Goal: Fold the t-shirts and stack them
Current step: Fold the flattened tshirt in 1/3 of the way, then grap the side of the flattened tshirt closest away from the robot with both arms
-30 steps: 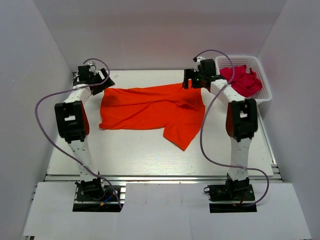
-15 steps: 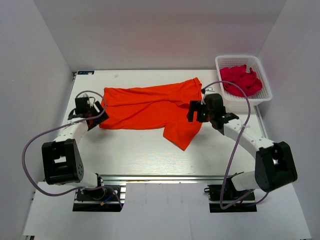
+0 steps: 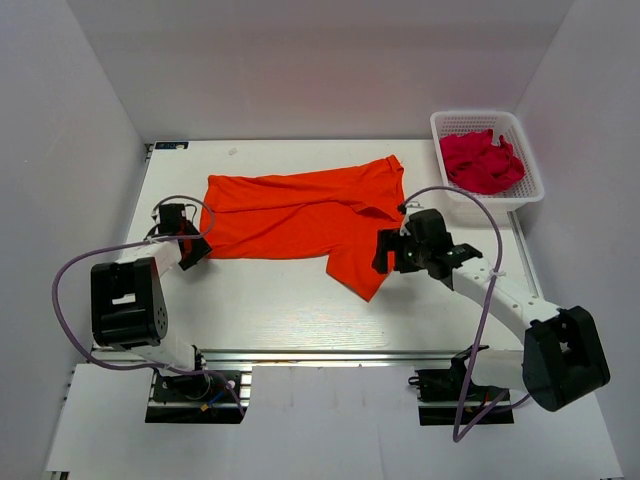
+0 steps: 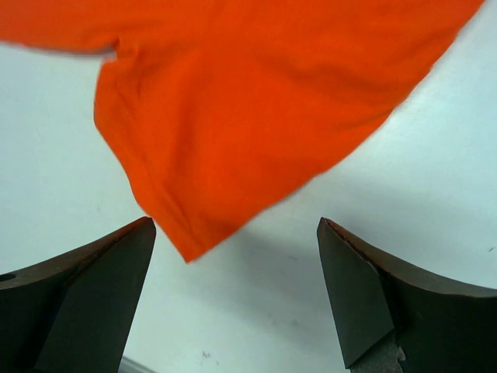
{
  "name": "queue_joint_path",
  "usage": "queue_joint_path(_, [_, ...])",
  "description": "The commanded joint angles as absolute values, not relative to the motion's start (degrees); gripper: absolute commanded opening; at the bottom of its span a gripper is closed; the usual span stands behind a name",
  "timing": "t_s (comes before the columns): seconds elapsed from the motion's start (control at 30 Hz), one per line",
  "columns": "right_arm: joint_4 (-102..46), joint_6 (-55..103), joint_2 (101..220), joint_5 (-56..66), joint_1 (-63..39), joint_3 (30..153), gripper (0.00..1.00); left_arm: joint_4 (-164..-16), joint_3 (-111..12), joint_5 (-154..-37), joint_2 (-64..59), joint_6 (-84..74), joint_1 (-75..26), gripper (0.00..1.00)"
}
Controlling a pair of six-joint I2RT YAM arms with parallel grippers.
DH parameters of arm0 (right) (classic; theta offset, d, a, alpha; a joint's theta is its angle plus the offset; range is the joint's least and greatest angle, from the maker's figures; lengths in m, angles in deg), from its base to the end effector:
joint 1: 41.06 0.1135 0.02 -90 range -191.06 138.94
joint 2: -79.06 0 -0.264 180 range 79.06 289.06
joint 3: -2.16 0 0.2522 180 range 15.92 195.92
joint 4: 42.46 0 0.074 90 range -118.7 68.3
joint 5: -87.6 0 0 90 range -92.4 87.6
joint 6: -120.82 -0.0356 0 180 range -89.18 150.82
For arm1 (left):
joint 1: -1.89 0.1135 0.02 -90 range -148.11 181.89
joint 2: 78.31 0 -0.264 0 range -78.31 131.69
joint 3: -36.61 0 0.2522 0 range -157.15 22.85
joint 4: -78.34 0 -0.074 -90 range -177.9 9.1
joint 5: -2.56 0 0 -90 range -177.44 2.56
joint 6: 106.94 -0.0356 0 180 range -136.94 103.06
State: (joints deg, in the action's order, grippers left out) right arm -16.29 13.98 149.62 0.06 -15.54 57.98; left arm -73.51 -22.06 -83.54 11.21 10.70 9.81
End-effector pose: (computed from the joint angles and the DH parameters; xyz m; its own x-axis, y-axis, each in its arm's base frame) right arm 0.2329 0.1129 0.2265 -0.6988 -0.0129 -0.7152 -0.2688 0.9313 0.2458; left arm 0.2876 0.0425 0.1543 -0.6722 -0.5608 -0.4833 -0.5464 0.8163 -0.1873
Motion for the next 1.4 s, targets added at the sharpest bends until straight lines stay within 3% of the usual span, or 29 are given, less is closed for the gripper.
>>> queue_joint_path(0.0, [-11.7,16.3,150.4,2.1,-13.2,57.0,0.9,-72.4,-22.8,-79.2,12.4,13.6,10.2,0.54])
queue_joint_path(0.27, [-9.7,16.5,154.4,-1.2,-6.3,56.2,0.9,-73.0,-23.4,-81.5,13.6,13.6,10.2,0.46])
queue_joint_path(0.5, [-13.0,15.9,160.0,-6.8,-1.4,57.5,0.89,-73.6,-24.7,-83.9,17.1,13.6,10.2,0.26])
queue_joint_path(0.57, [-13.8,15.6,161.4,-7.2,-0.5,57.8,0.89,-74.4,-24.7,-85.6,17.6,13.6,10.2,0.25])
queue_joint_path(0.67, [-15.2,15.0,163.1,-8.6,0.7,57.7,0.86,-75.4,-24.7,-86.9,18.1,13.6,10.2,0.02])
queue_joint_path(0.8, [-15.9,14.4,164.6,-10.6,1.5,57.8,0.73,-77.0,-23.9,-87.5,18.6,12.6,10.2,0.0])
queue_joint_path(0.9, [-16.3,12.6,165.6,-12.2,1.9,57.8,0.58,-80.0,-20.9,-88.2,15.7,12.6,10.2,0.0])
queue_joint_path(0.93, [-16.4,11.9,165.9,-12.5,2.1,57.8,0.39,-80.0,-20.9,-88.2,14.1,12.6,10.2,0.0])
queue_joint_path(1.0, [-16.3,10.7,164.8,-13.5,2.4,57.8,0.22,-80.5,-20.2,-87.7,12.4,12.6,10.2,0.0])
queue_joint_path(1.03, [-16.3,10.6,164.3,-13.6,2.4,57.5,0.05,-81.0,-19.6,-87.7,11.5,12.6,10.2,0.0])
queue_joint_path(1.07, [-16.4,10.4,163.8,-13.6,2.5,57.3,0.0,-81.6,-19.6,-88.3,10.1,12.6,10.2,0.0])
queue_joint_path(1.37, [-14.0,12.6,158.4,-10.4,2.3,61.4,0.0,-83.8,-19.0,-97.1,6.6,12.1,10.0,0.0])
